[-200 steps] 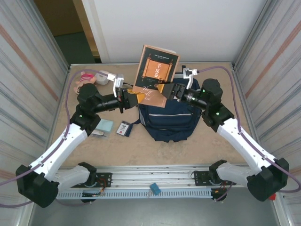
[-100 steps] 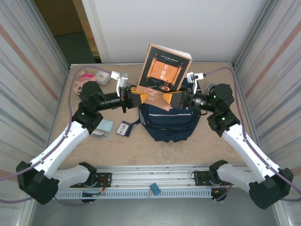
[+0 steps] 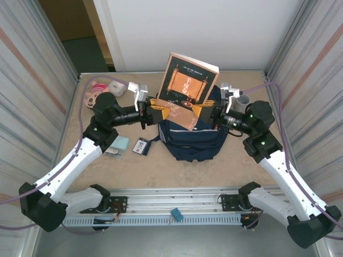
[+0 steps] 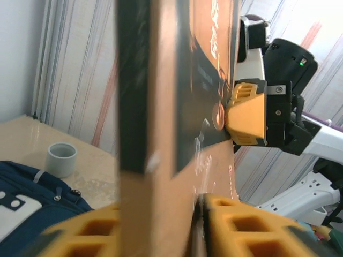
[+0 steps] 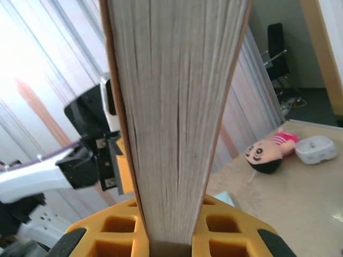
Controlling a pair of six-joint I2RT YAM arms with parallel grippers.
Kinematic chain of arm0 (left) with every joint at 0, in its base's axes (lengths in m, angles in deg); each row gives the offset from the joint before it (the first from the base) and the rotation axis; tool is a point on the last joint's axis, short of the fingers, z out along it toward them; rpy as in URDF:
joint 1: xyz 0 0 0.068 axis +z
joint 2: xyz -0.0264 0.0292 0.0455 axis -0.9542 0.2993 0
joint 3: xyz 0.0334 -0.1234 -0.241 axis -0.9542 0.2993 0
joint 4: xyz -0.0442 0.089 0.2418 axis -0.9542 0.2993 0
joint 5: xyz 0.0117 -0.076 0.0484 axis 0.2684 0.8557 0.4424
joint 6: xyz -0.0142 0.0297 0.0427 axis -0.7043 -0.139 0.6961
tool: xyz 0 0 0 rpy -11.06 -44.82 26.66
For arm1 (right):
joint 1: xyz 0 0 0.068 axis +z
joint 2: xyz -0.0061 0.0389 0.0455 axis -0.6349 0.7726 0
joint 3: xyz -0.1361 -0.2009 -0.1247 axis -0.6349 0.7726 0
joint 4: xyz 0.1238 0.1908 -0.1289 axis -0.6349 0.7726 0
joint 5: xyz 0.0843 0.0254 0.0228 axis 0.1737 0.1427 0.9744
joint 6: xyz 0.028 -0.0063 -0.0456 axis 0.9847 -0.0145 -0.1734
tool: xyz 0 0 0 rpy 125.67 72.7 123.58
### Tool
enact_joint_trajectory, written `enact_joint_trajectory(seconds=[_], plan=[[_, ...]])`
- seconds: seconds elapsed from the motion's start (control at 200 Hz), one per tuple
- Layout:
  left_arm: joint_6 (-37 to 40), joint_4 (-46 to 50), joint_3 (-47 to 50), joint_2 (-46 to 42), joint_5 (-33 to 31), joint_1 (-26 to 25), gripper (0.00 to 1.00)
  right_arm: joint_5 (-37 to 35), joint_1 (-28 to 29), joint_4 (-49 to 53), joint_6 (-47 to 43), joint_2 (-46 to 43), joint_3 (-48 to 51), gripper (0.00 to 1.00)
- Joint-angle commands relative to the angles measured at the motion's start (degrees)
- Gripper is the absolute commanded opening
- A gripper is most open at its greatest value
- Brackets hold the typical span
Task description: Pack the student bag
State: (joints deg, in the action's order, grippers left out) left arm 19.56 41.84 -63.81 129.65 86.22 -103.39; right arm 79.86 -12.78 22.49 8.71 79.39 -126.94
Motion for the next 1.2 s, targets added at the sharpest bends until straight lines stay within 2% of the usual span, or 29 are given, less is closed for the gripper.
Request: enact_joint_trajectory(seconds=[0.0,0.05,0.1,0.271,0.406,0.551,0.717,0.827,0.942,1.087,1.147,1.193], plan=[[11.33,7.59,-0.56,-2.68,-2.28,-0.4,0.58,-3.99,0.39,12.95,-18.8,-2.16,-3.27,0.0],[18.2,13.58,-1.05,-4.12,-3.26,-0.4,0.68,-5.12,0.43,19.54,-27.93,-2.73,-3.88,0.0],[25.08,20.56,-1.6,-5.66,-5.17,-0.52,0.73,-5.8,0.48,25.74,-37.31,-3.18,-4.21,0.0],[46.78,39.66,-3.26,-9.75,-13.08,-0.54,0.77,-12.04,0.83,42.49,-60.33,-2.87,-5.57,0.0],[57.6,46.17,-2.89,-11.55,-15.22,-0.98,0.8,-18.76,3.52,48.93,-72.03,-1.57,-4.74,0.0],[61.84,47.89,-2.86,-10.39,-17.32,-3.76,0.83,-24.34,8.54,52.12,-76.74,1.6,-5.43,0.0],[65.6,53.46,-5.29,-4.03,-22.85,-11.04,0.84,-19.55,10.53,53.26,-77.58,5.14,-7.68,0.0],[64.6,52.96,-5.05,-1.17,-21.54,-11.55,0.82,-16.75,10.55,51.65,-77.58,5.97,-7.79,0.0],[62.66,48.96,-3.71,-0.65,-20.38,-11.56,0.67,-14.87,10.33,51.2,-78.31,7.52,-8.32,0.0],[59.87,40.0,0.51,-3.58,-17.71,-11.29,0.3,-11.11,7.8,50.94,-77.65,8.19,-9.0,0.0],[57.21,35.55,2.52,-5.09,-14.31,-9.97,0.09,-7.81,5.76,50.53,-76.68,7.92,-9.41,0.05],[54.08,32.1,4.14,-6.22,-11.34,-8.18,0.0,-4.8,3.6,49.31,-74.59,7.33,-9.32,0.16]])
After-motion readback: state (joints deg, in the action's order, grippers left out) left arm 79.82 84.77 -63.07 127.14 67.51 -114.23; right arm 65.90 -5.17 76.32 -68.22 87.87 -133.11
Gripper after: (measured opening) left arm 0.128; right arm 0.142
